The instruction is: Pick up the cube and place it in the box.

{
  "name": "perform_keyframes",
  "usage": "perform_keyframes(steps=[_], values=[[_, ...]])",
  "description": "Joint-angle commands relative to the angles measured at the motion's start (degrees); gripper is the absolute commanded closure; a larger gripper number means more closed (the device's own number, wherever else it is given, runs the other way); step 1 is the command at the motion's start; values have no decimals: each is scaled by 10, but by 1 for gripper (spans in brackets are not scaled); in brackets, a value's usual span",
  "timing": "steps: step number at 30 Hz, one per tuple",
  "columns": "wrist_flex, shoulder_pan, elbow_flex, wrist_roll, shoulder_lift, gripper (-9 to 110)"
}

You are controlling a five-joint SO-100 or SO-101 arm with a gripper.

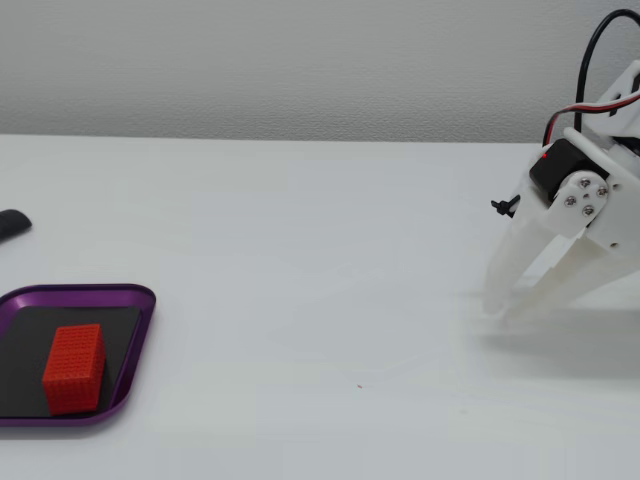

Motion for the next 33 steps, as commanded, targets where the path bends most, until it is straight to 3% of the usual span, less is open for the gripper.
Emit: perform_keyframes(steps=[1, 33], values=[[4, 4, 4, 20, 43, 102], [12, 4, 4, 25, 43, 102]])
